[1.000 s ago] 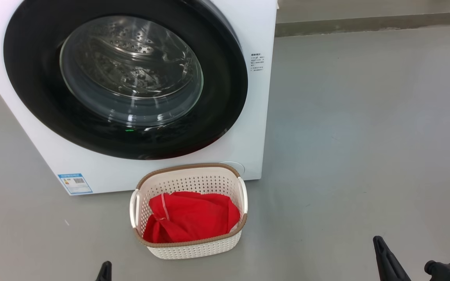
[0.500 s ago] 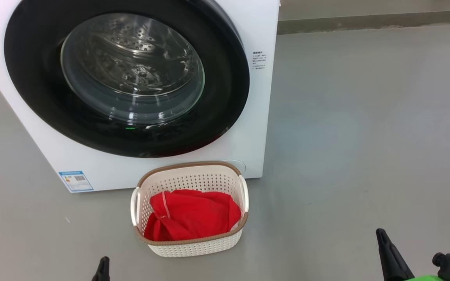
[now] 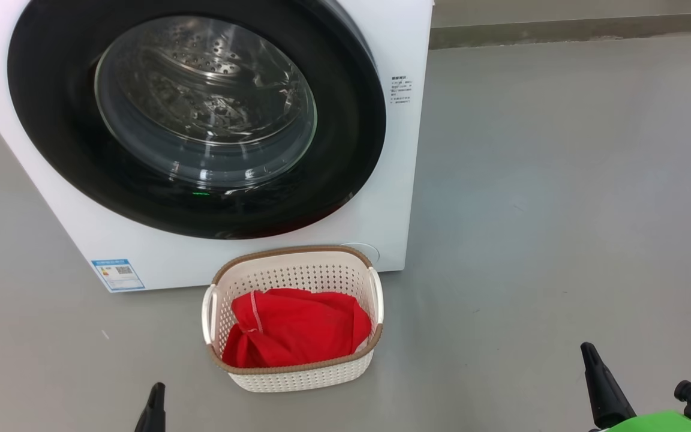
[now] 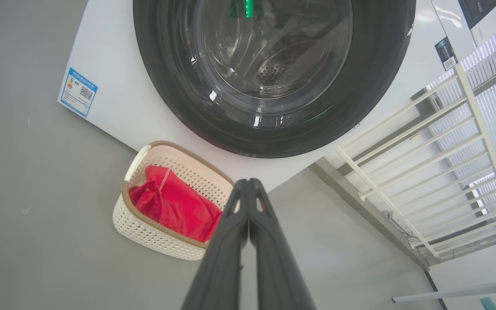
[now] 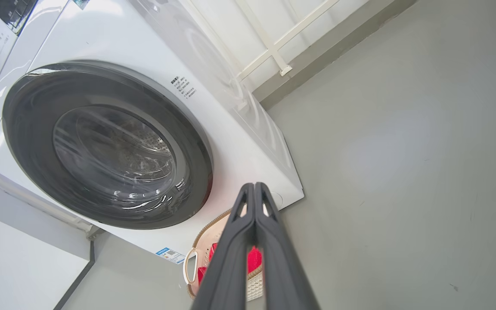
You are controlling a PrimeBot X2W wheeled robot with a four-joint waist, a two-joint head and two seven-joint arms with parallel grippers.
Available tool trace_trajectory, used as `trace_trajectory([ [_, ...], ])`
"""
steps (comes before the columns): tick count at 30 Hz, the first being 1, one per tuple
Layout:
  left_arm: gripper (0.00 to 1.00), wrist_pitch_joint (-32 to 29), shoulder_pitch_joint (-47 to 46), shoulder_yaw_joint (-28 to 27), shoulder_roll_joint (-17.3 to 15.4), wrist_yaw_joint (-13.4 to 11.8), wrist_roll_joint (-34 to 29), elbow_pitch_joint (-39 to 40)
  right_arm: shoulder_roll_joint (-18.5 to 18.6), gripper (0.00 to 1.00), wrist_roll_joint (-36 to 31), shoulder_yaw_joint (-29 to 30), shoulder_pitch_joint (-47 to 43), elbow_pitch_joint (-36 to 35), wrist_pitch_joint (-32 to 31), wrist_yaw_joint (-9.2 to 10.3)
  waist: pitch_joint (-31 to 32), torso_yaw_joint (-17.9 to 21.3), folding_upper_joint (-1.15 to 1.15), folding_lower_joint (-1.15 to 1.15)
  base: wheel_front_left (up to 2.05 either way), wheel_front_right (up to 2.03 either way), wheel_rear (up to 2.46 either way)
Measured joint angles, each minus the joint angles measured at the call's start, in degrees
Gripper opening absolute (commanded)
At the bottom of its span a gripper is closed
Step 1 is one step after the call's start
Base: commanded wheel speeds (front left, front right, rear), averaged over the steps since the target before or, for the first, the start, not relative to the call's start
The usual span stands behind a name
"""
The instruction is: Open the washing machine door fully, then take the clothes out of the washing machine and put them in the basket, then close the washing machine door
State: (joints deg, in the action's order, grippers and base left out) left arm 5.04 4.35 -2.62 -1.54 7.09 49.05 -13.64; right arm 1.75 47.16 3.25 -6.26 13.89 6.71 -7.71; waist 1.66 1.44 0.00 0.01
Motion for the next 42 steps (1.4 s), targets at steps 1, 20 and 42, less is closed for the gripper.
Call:
trace_trajectory([
  [1,0.00,0.0,0.0,0.0,0.0,0.0,0.6,-0.1,0.0,0.00,0.6,0.0,0.1,0.0,-0.3,0.00,0.0,0.0,0.00,0.00,0.00,0.00,0.00],
  [20,0.00,-3.0,-2.1,-0.6,-0.1,0.0,11.4,-0.4,0.3,0.00,12.7,0.7,2.2,0.4,-3.2,0.15,-0.5,-0.4,0.00,0.00,0.00,0.00,0.00],
  [42,0.00,-6.5,-4.8,-1.1,-0.2,0.0,24.8,-0.9,0.7,0.00,26.8,1.6,5.5,0.9,-6.8,0.16,-1.1,-0.8,0.00,0.00,0.00,0.00,0.00],
])
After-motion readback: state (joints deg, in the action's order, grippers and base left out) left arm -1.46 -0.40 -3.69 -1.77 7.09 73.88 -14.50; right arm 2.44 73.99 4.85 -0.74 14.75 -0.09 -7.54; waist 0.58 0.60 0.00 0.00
